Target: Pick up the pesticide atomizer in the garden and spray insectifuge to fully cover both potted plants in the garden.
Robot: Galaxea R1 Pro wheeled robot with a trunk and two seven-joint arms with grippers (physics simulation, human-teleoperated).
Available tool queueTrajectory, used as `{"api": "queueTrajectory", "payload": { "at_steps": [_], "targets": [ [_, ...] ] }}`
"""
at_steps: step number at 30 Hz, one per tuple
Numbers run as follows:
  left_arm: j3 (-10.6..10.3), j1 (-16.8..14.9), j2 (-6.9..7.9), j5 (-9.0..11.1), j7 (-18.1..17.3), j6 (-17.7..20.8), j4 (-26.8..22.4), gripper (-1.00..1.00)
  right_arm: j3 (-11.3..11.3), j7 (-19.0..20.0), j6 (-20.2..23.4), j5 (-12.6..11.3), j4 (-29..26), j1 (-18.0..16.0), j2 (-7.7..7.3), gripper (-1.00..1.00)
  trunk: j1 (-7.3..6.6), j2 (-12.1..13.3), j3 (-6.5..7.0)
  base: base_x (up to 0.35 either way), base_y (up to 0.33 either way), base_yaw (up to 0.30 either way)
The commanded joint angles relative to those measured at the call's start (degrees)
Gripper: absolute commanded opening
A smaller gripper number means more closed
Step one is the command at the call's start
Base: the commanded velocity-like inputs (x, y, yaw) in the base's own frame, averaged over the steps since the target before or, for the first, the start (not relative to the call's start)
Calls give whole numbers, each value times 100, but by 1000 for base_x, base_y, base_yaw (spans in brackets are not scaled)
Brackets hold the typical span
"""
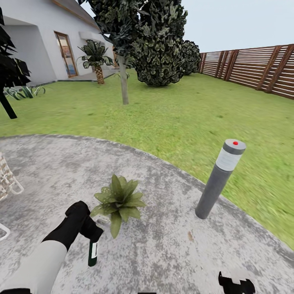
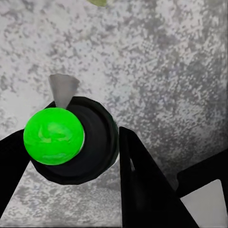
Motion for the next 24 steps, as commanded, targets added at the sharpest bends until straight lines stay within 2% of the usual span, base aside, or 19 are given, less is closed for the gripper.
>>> {"api": "queueTrajectory", "payload": {
  "at_steps": [1, 3, 6, 10, 14, 16, 19, 20, 21, 22, 24],
  "targets": [
    [30, 4, 6, -46, -54, 32, 3, -100, -42, -16, -18, 59, 7, -4, 3, 100, -2, -2, -5, -36, -27, 154],
    [55, 172, 9, -29, 124, 14, 4, -100, -38, -16, -18, 58, 7, -4, 5, 100, -2, -2, -5, -11, -8, 240],
    [90, 263, -5, 19, 462, 4, 11, -100, -38, -16, -18, 59, 7, -4, 6, 100, -2, -2, -5, -3, -2, 268],
    [523, 290, -83, 98, 743, -21, 22, -100, -39, -16, -18, 59, 7, -4, 6, 100, -2, -2, -5, 0, 0, 259],
    [652, 346, -133, 244, 935, -169, 322, -100, -41, -16, -18, 59, 7, -4, 6, 100, -2, -2, -5, 0, 0, 69],
    [678, 362, -226, 382, 1198, -416, 568, -100, -41, -16, -18, 59, 7, -4, 6, 100, -2, -2, -5, 0, 0, 10],
    [704, 369, -438, 872, 2225, -695, 741, -100, -37, -16, -18, 59, 7, -4, 6, 100, -2, -2, -5, 0, 0, 2],
    [707, 366, -490, 1159, 2588, -725, 756, -100, -35, -16, -18, 59, 7, -4, 6, 100, -2, -2, -5, 0, 0, 0],
    [703, 364, -512, 1359, 2771, -734, 762, -100, -35, -16, -18, 59, 7, -4, 6, 100, -2, -2, -5, 0, 0, 0],
    [676, 348, -534, 1679, 2981, -731, 768, -100, -38, -14, -18, 59, 7, -4, 6, 100, -2, -2, -5, 0, 0, 0],
    [646, 317, -550, 1865, 3090, -712, 779, -100, -35, -9, -18, 59, 14, -4, 6, 100, -2, -2, -5, 0, 0, 0]
  ]
}}
